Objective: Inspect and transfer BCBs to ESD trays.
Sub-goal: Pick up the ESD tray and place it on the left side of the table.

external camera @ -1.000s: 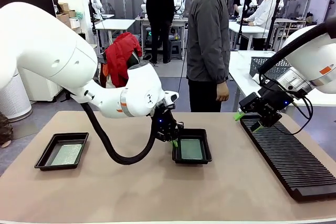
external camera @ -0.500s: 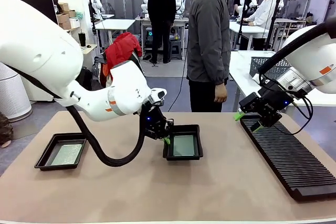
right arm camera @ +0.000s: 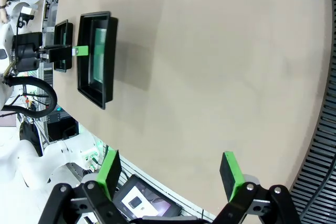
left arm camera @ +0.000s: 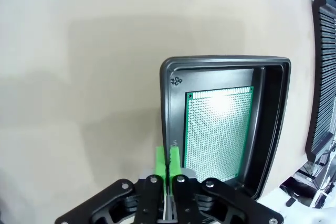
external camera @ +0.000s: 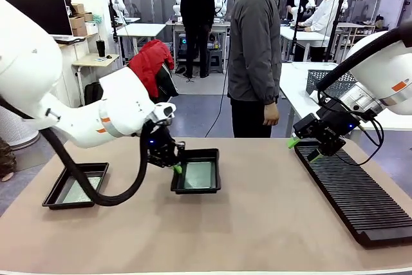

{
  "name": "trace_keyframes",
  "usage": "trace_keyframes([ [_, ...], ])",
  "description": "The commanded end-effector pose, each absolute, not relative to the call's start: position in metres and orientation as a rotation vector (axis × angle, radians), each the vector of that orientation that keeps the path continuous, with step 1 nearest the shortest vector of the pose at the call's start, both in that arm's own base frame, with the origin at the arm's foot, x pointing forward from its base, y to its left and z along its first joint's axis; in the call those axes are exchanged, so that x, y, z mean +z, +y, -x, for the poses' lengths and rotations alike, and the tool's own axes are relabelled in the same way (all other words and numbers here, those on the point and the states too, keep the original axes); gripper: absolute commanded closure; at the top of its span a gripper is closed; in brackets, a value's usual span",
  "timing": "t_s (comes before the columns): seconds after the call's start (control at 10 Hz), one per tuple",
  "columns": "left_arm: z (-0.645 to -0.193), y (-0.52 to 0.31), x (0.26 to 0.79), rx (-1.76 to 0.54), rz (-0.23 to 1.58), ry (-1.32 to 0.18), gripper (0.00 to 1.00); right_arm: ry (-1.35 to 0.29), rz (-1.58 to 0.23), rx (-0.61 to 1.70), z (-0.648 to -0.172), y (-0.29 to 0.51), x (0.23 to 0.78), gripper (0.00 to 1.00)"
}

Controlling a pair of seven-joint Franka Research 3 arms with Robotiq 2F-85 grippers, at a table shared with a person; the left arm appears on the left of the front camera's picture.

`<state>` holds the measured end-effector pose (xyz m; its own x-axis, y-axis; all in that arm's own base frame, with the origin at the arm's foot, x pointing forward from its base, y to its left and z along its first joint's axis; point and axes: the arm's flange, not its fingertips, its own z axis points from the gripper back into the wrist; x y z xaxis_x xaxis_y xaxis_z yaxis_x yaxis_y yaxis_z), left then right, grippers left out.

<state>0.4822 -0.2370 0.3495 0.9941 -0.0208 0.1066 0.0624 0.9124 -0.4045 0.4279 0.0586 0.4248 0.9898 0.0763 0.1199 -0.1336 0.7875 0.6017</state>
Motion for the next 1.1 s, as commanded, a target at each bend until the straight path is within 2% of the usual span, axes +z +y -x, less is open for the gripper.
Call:
trace_keyframes([
  [0.0,-0.47,-0.197,0.356,-0.061,0.428,-0.1,1.0,-0.095,-0.641,0.101,-0.429,0.06,0.425,0.0],
  [0.5,-0.464,-0.112,0.362,-0.039,0.403,-0.084,1.0,-0.095,-0.641,0.101,-0.429,0.06,0.425,0.0],
  [1.0,-0.475,-0.078,0.341,0.009,0.354,-0.112,1.0,-0.095,-0.641,0.101,-0.429,0.06,0.425,0.0],
])
